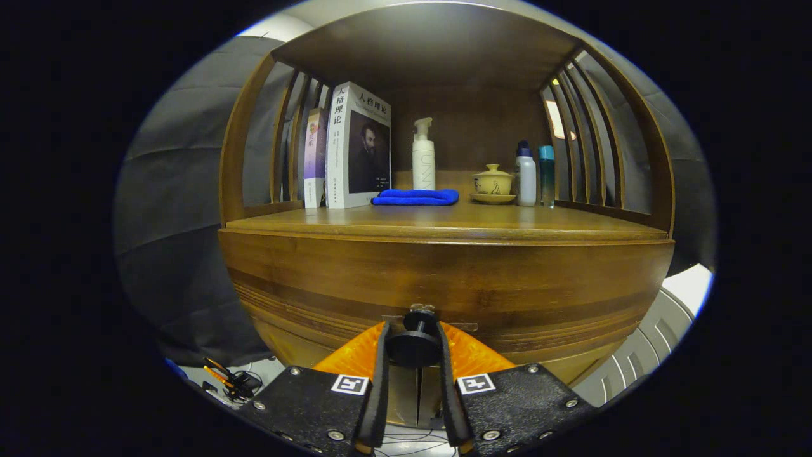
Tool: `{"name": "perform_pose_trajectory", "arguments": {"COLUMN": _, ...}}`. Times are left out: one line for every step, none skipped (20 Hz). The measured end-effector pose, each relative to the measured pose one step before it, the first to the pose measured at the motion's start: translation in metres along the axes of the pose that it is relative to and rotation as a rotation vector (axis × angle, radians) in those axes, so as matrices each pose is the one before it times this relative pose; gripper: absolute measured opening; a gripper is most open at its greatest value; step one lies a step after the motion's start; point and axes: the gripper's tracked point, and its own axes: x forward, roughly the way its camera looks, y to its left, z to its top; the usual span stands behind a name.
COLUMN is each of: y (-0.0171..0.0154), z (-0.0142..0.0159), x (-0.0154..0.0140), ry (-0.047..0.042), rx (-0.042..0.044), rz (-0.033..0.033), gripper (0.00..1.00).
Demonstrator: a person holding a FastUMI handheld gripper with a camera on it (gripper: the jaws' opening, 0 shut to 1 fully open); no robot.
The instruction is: Pull open the drawer, take out the items inside it, and place them on the countertop above the cabinet.
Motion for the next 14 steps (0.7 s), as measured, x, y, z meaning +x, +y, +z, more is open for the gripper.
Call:
{"name": "perform_pose_trajectory", "arguments": {"y": 0.00042, "z": -0.00054, "x": -0.00273, "ry": 0.0004, "rx": 0.00419, "rz": -0.00845, "gripper": 0.36}}
{"name": "perform_pose_trajectory", "arguments": {"y": 0.00007, "z": -0.00035, "x": -0.00389, "ry": -0.0012, "rx": -0.00316, "rz": -0.00828, "gripper": 0.36}}
{"name": "perform_pose_trajectory", "arguments": {"y": 0.00094, "z": -0.00063, "x": -0.00483, "ry": -0.00663, "rx": -0.00996, "rz": -0.00594, "gripper": 0.35}}
{"name": "perform_pose_trajectory", "arguments": {"y": 0.00158, "z": -0.00063, "x": -0.00682, "ry": -0.00914, "rx": -0.0138, "rz": -0.00387, "gripper": 0.35}}
{"name": "perform_pose_trajectory", "arguments": {"y": 0.00178, "z": -0.00152, "x": -0.00796, "ry": -0.01028, "rx": -0.01733, "rz": -0.00148, "gripper": 0.35}}
{"name": "perform_pose_trajectory", "arguments": {"y": 0.00172, "z": -0.00054, "x": -0.00805, "ry": -0.00929, "rx": -0.01647, "rz": 0.00134, "gripper": 0.35}}
{"name": "perform_pose_trajectory", "arguments": {"y": 0.00171, "z": -0.00148, "x": -0.00833, "ry": -0.00831, "rx": -0.01133, "rz": 0.00143, "gripper": 0.35}}
{"name": "perform_pose_trajectory", "arguments": {"y": 0.00197, "z": -0.00088, "x": -0.00854, "ry": -0.0061, "rx": -0.00602, "rz": 0.00141, "gripper": 0.35}}
{"name": "perform_pose_trajectory", "arguments": {"y": 0.00197, "z": -0.00091, "x": -0.00771, "ry": -0.00478, "rx": -0.00176, "rz": 0.00036, "gripper": 0.35}}
{"name": "perform_pose_trajectory", "arguments": {"y": 0.00047, "z": -0.00038, "x": -0.00748, "ry": -0.00269, "rx": 0.00081, "rz": -0.00047, "gripper": 0.35}}
{"name": "perform_pose_trajectory", "arguments": {"y": 0.00037, "z": -0.00057, "x": -0.00727, "ry": 0.0013, "rx": 0.00523, "rz": -0.00424, "gripper": 0.35}}
{"name": "perform_pose_trajectory", "arguments": {"y": 0.00067, "z": -0.00064, "x": -0.00736, "ry": 0.00194, "rx": 0.01037, "rz": -0.00321, "gripper": 0.35}}
{"name": "perform_pose_trajectory", "arguments": {"y": 0.00148, "z": -0.00147, "x": -0.00723, "ry": 0.00158, "rx": 0.00809, "rz": 0.00013, "gripper": 0.35}}
{"name": "perform_pose_trajectory", "arguments": {"y": 0.00158, "z": -0.0006, "x": -0.00768, "ry": -0.00093, "rx": 0.00123, "rz": 0.00254, "gripper": 0.35}}
